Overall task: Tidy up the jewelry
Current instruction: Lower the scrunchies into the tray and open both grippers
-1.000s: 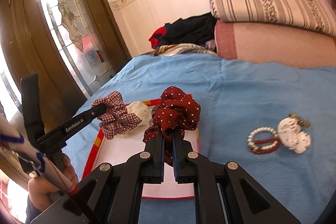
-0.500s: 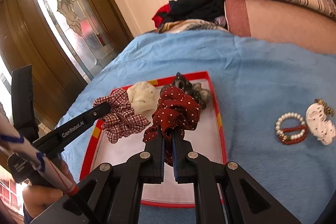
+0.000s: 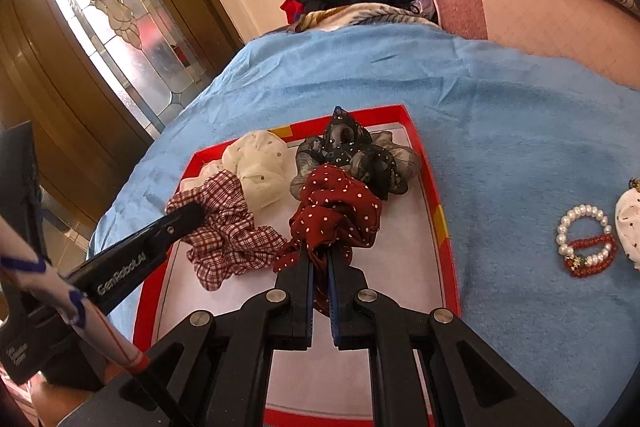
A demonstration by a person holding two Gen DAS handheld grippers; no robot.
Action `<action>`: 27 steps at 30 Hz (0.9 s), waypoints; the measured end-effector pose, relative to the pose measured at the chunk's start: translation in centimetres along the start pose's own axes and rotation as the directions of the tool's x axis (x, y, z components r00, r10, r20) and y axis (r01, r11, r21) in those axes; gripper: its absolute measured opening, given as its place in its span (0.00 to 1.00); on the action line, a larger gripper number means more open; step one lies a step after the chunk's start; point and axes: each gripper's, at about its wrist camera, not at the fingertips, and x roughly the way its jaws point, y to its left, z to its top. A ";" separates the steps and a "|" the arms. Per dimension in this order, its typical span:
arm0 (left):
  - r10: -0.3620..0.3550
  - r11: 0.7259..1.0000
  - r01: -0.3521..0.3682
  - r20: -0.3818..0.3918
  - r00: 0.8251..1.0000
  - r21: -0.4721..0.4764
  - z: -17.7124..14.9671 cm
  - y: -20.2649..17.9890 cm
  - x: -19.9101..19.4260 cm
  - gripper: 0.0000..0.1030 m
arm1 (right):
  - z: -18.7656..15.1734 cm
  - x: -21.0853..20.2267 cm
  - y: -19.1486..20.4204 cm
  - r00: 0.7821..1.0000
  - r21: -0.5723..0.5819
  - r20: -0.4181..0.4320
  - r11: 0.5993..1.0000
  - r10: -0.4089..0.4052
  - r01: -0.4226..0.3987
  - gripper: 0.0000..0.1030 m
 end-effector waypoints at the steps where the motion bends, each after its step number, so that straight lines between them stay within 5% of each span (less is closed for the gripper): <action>1: 0.003 1.000 -0.003 -0.002 1.000 -0.003 0.0 0.0 0.1 0.06 | 0.1 0.1 0.0 1.000 0.002 -0.002 1.000 -0.001 0.001 0.07; 27: 0.043 0.999 -0.043 0.012 0.999 0.015 0.1 -0.9 0.6 0.14 | 1.7 2.0 -0.5 0.999 0.003 -0.038 1.000 -0.008 0.008 0.10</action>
